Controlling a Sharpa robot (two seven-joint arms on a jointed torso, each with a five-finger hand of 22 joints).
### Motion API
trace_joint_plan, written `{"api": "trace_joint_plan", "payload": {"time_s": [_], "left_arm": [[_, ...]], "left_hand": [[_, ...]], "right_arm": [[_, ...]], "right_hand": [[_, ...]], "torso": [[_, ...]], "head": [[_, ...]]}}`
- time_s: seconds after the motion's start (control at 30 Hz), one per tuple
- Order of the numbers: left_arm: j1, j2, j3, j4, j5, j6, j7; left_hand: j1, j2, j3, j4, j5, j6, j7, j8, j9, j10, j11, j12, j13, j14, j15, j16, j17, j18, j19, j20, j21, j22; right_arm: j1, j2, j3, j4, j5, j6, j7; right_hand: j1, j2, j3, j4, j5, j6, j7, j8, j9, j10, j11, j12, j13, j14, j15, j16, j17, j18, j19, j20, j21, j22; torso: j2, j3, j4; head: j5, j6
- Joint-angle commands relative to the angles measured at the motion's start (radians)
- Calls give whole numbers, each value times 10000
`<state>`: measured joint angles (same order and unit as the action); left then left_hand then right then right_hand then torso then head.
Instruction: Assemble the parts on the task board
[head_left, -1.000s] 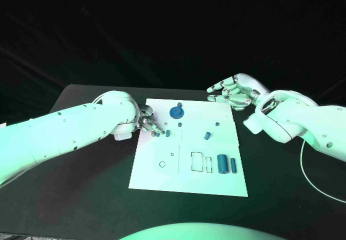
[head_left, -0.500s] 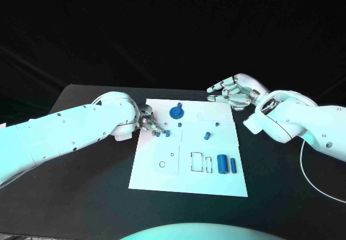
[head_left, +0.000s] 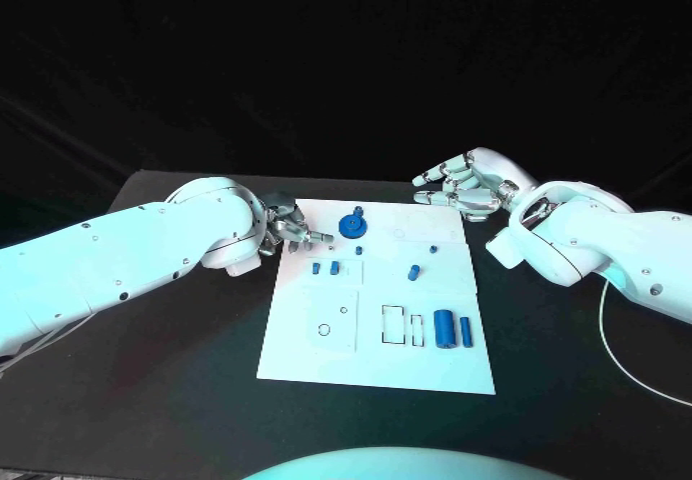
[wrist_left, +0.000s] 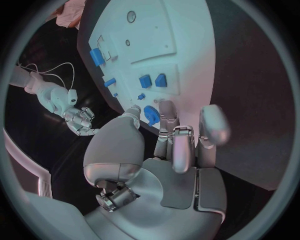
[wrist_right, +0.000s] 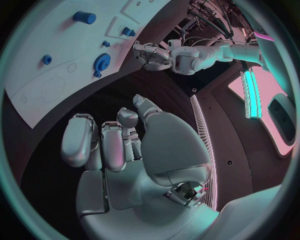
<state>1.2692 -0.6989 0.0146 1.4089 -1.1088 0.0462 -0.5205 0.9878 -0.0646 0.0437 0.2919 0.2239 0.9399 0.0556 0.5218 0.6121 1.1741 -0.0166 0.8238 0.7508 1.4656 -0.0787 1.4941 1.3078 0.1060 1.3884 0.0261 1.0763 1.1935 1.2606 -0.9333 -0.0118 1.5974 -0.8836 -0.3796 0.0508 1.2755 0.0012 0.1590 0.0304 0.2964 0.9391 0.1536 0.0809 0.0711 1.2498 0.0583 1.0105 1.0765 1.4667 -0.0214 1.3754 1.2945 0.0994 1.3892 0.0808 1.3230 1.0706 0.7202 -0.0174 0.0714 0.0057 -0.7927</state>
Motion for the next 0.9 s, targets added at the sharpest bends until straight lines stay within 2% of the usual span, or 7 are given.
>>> {"api": "trace_joint_plan", "payload": {"time_s": [0.03, 0.07, 0.23, 0.27, 0.4, 0.6, 0.9], "left_arm": [[41, -35, 20, 45, 937, -1636, 1410], [46, -25, 20, 24, 984, -1786, 1666], [28, 229, -118, -205, 828, -2359, 3455], [7, 308, -153, -262, 667, -2447, 3800], [-84, 624, -304, -510, -61, -2747, 4826], [-278, 1124, -487, -1010, -1604, -2865, 5385], [-379, 1643, -666, -1608, -3119, -2295, 5066]], "left_hand": [[466, 34, -153, -67, 48, -681, 307, -197, -207, -895, 335, -626, -496, -72, 272, -1572, 98, 501, -1225, 221, -3058, -2152], [866, -4, -162, -101, 74, -951, 482, -255, -291, -1254, 475, -798, -628, -498, 404, -2358, -653, 673, -1748, 335, -4332, -3061], [3270, 106, 514, -883, 193, -1549, 786, -499, -720, -2176, 760, -1482, -1252, -1280, 650, -3697, -1963, 717, -1888, 571, -5040, -3565], [3771, 113, 753, -1011, 81, -1599, 923, -678, -957, -2485, 952, -1887, -1607, -1759, 756, -4301, -2535, 678, -2065, 684, -5301, -3721], [5068, -144, 1636, -1482, -716, -1615, 1095, -1581, -1900, -2943, 1108, -3203, -2865, -3475, 1026, -6532, -4631, 758, -2609, 810, -5977, -4123], [5398, -739, 2277, -1760, -819, -873, 897, -2555, -3027, -2453, 1124, -4313, -4385, -3335, 980, -6805, -5269, 778, -2461, 842, -6121, -4235], [4974, -925, 2240, -1739, -852, -356, 834, -3119, -3699, -2242, 1101, -4758, -5293, -2511, 908, -6002, -5064, 770, -1841, 845, -6077, -4304]], "right_arm": [[-3, 7, 2, -11, 7, 109, 46], [-3, 8, 1, -14, 7, 109, 45], [-3, 13, 1, -32, 7, 110, 47], [-3, 15, 1, -36, 7, 110, 49], [-3, 29, 1, -51, 7, 115, 55], [-3, 52, 1, -63, 8, 123, 62], [-3, 66, 0, -61, 13, 147, 66]], "right_hand": [[14, 41, -1, 51, 57, 54, 9, 62, 5, -63, 28, -53, -8, 472, 18, -48, -8, -54, -90, 12, -30, -9], [14, 41, -1, 51, 57, 54, 9, 62, 5, -63, 28, -53, -8, 472, 18, -48, -8, -54, -90, 12, -30, -9], [14, 41, -1, 51, 57, 54, 9, 62, 5, -63, 28, -53, -8, 472, 18, -48, -8, -54, -90, 12, -30, -9], [14, 41, -1, 51, 57, 54, 9, 62, 5, -63, 28, -53, -8, 472, 18, -48, -8, -54, -90, 12, -30, -9], [14, 41, -1, 51, 57, 54, 9, 62, 5, -63, 28, -53, -8, 472, 18, -48, -8, -54, -90, 12, -30, -9], [14, 41, -1, 51, 57, 54, 9, 62, 5, -63, 28, -53, -8, 472, 18, -48, -8, -54, -90, 12, -30, -9], [9, 39, 5, 63, 81, 44, 11, 57, 2, -58, 30, -36, 5, 471, 20, -50, -5, -53, -94, 13, -38, -17]], "torso": [[5, 0, 8], [5, -1, 8], [5, -13, 1], [8, -15, -5], [16, -18, -28], [12, -5, -11], [14, 3, -13]], "head": [[-17, 7], [-19, 15], [-42, 54], [-44, 60], [-79, 95], [-149, 145], [-176, 169]]}}
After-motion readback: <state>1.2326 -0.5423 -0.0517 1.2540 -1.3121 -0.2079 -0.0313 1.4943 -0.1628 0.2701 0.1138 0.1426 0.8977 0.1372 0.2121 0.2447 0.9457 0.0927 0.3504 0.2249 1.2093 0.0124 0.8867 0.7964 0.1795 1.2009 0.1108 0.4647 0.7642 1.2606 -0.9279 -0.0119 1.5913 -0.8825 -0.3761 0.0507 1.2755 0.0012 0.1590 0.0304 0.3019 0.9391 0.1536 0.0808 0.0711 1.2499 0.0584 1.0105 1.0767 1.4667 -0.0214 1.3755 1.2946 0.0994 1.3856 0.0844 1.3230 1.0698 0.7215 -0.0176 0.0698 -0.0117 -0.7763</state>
